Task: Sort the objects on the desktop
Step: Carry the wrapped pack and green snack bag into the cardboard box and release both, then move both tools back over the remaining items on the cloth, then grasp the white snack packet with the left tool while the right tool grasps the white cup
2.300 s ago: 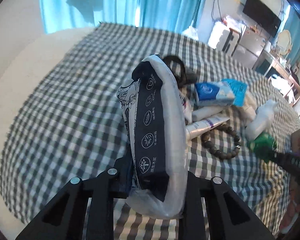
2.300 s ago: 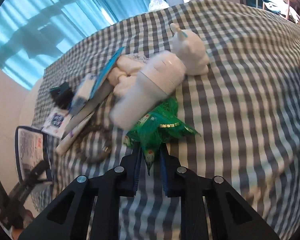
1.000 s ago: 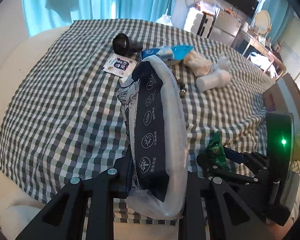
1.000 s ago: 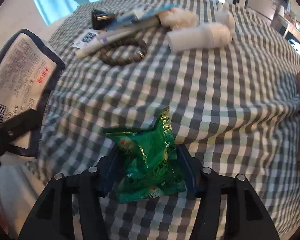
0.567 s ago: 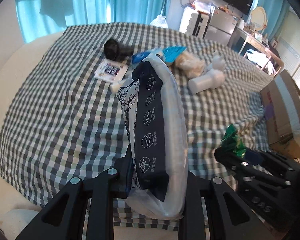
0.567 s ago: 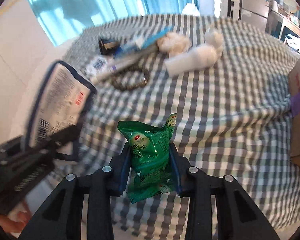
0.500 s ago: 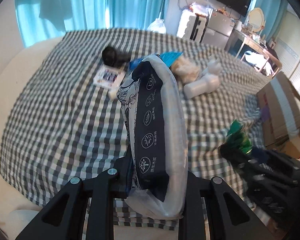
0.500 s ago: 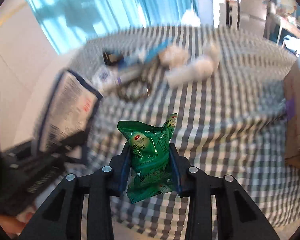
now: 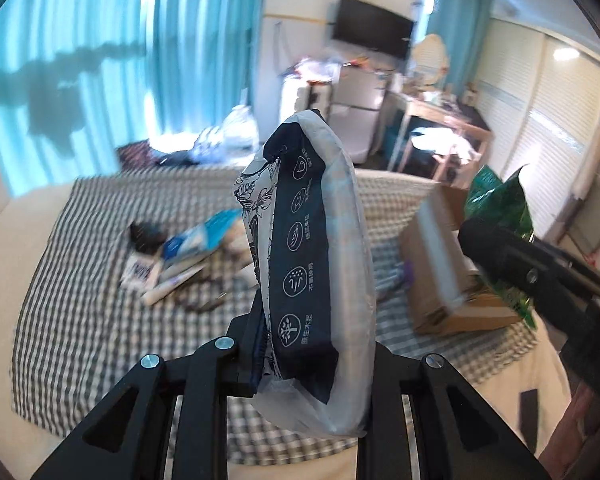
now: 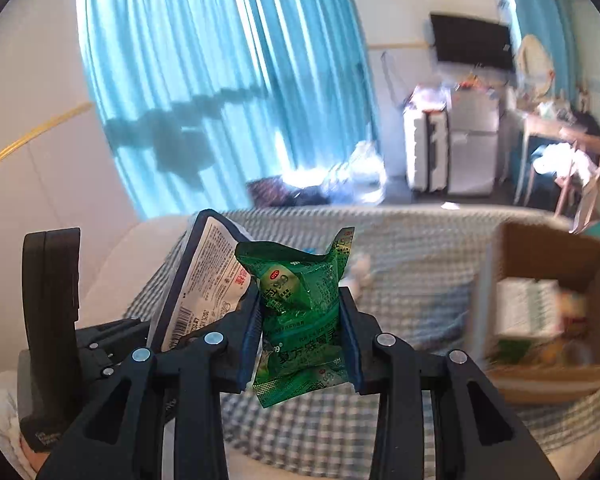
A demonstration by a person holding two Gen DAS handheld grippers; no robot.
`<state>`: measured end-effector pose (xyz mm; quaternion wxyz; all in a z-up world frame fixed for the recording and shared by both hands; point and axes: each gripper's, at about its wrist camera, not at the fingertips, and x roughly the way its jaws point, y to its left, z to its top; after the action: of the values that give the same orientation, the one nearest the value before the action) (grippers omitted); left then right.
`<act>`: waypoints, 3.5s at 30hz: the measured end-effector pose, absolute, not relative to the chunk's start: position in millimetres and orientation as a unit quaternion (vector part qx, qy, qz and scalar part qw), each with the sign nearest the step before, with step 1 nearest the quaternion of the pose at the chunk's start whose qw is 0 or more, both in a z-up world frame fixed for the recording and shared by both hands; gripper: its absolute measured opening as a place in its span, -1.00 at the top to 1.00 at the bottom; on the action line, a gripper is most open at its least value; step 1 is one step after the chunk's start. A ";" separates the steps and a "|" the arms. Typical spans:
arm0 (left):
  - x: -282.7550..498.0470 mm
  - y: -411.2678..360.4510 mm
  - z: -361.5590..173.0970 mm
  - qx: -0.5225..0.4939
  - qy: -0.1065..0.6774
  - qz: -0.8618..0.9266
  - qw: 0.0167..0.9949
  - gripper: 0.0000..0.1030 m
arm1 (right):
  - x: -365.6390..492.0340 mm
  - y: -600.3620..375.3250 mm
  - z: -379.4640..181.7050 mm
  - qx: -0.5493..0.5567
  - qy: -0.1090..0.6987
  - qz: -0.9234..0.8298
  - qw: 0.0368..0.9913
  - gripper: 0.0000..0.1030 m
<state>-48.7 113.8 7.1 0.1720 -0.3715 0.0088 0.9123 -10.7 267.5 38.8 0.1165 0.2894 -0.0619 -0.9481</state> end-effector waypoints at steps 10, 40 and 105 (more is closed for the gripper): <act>-54.1 250.1 45.7 -0.351 0.035 0.891 0.288 0.56 | 4.1 389.0 76.2 0.254 -0.085 -0.963 0.022 0.32; -110.9 354.1 1.9 -0.397 0.095 0.867 0.286 -0.79 | -21.7 540.9 3.3 0.321 -0.180 -0.925 -0.097 -0.28; -284.7 -60.0 -220.4 -0.485 0.009 0.874 -0.002 -1.00 | -276.5 219.2 -204.0 0.515 -0.179 -0.838 -0.021 -0.16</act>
<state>-284.7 -60.0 -220.4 -0.0022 -0.4852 0.0088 0.8744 -276.5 219.2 -204.0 -0.0214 0.5152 -0.1786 -0.8380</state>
